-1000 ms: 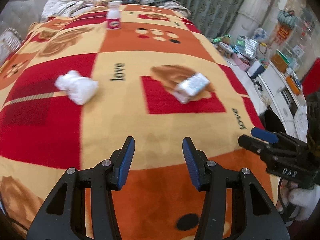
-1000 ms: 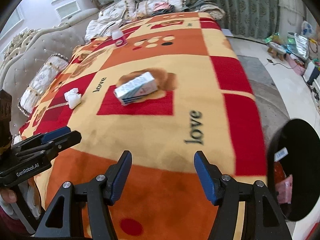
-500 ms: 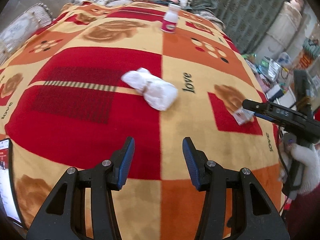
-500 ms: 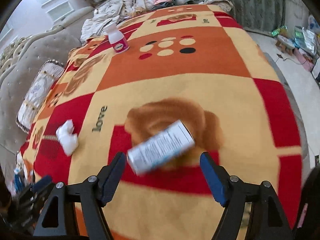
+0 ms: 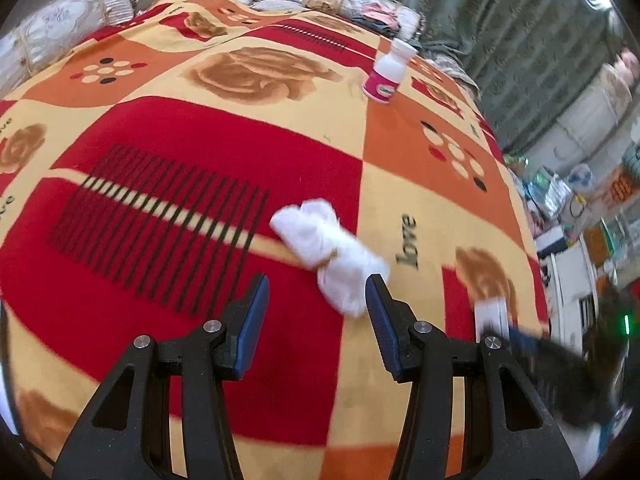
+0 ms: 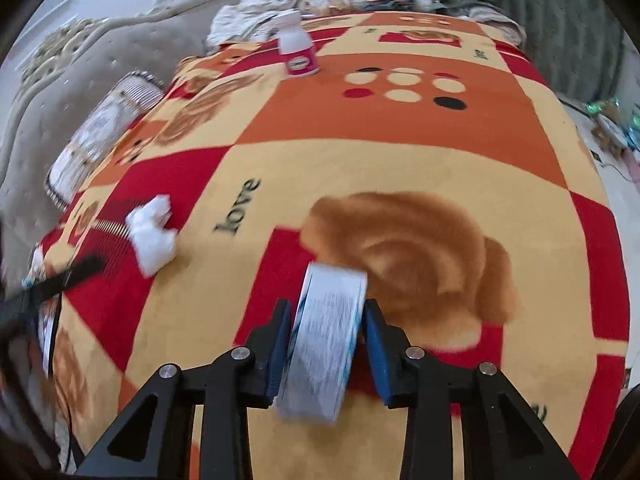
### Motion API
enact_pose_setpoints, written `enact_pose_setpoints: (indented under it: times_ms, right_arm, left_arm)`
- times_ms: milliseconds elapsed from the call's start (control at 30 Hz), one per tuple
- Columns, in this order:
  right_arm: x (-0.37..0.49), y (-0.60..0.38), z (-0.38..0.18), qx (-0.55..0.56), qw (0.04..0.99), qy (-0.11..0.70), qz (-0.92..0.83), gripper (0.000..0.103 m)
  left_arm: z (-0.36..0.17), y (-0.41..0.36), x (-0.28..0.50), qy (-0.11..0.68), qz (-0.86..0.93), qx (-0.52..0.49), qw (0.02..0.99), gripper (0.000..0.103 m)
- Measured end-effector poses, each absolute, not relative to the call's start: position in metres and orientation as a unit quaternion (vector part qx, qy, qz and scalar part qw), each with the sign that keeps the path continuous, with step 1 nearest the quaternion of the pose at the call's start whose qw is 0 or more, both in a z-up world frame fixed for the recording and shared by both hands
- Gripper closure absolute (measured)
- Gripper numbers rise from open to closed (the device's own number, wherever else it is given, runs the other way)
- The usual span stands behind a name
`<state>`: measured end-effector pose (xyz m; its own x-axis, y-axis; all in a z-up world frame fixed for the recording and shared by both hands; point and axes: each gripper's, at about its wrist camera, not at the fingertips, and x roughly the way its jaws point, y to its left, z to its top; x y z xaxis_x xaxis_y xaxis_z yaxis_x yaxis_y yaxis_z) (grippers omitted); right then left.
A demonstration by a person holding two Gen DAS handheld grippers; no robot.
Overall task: Collect trash
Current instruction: 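Grasp the white medicine box with right tool while left tool grasps white tissue, then carry the white box and tissue over the black bin and open both tools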
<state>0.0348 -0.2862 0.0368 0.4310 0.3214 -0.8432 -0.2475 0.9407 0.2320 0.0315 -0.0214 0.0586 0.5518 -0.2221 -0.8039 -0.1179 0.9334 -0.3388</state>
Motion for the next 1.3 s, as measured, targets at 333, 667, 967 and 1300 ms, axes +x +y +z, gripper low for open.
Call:
enact_pose_setpoints:
  times_ms: [333, 667, 967, 1300]
  right_arm:
    - [0.015, -0.290, 0.028, 0.041, 0.849, 0.497, 0.172, 0.064]
    - [0.017, -0.278, 0.030, 0.009, 0.856, 0.484, 0.180, 0.074]
    - [-0.033, -0.314, 0.054, 0.035, 0.873, 0.457, 0.168, 0.074]
    - [-0.081, -0.357, 0.061, 0.057, 0.880, 0.451, 0.138, 0.074]
  left_arm:
    - [0.033, -0.047, 0.066, 0.487, -0.024, -0.181, 0.854, 0.052]
    - [0.047, -0.069, 0.024, 0.486, -0.099, -0.147, 0.856, 0.069]
    - [0.063, -0.129, -0.029, 0.472, -0.156, -0.077, 0.864, 0.069]
    - [0.069, -0.174, -0.060, 0.464, -0.185, -0.036, 0.866, 0.069]
